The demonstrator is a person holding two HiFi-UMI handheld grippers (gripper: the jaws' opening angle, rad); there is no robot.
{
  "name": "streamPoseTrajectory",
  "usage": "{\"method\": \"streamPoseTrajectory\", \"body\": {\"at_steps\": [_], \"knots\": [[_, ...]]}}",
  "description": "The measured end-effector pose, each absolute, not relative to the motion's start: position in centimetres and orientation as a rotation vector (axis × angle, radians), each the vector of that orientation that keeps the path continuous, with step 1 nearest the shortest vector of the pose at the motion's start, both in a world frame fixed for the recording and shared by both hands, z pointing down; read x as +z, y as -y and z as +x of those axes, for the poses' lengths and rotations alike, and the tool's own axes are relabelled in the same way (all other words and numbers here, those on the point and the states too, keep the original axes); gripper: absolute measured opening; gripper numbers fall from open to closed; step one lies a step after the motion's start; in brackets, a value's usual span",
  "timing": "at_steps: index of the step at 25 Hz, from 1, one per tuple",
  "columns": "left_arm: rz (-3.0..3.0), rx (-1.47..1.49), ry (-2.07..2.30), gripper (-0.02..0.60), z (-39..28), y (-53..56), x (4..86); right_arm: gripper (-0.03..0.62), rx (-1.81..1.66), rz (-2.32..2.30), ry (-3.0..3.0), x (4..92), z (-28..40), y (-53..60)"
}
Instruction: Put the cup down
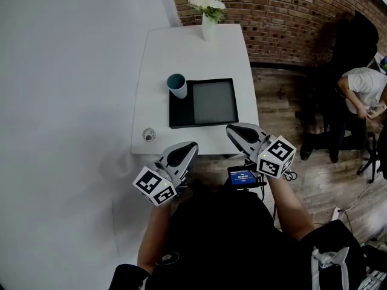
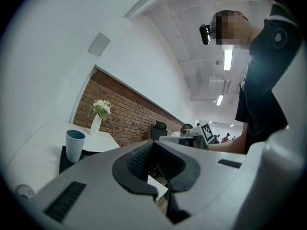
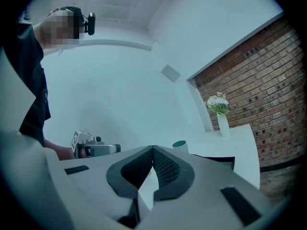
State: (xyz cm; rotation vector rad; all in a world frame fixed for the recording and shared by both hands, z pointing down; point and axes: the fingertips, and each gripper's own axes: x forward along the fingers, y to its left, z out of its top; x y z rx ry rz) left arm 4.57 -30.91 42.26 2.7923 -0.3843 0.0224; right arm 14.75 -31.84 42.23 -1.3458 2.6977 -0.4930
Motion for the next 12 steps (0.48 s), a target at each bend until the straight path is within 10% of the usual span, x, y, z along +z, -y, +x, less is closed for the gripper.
{"method": "streamPoseTrajectory", "body": {"at_steps": [12], "knots": [[2.773,0.017,0.374,0.008,4.76,31.34,42.44,0.012,-0.472,-1.349,-2.724,42.58,14.8,32.26]]}}
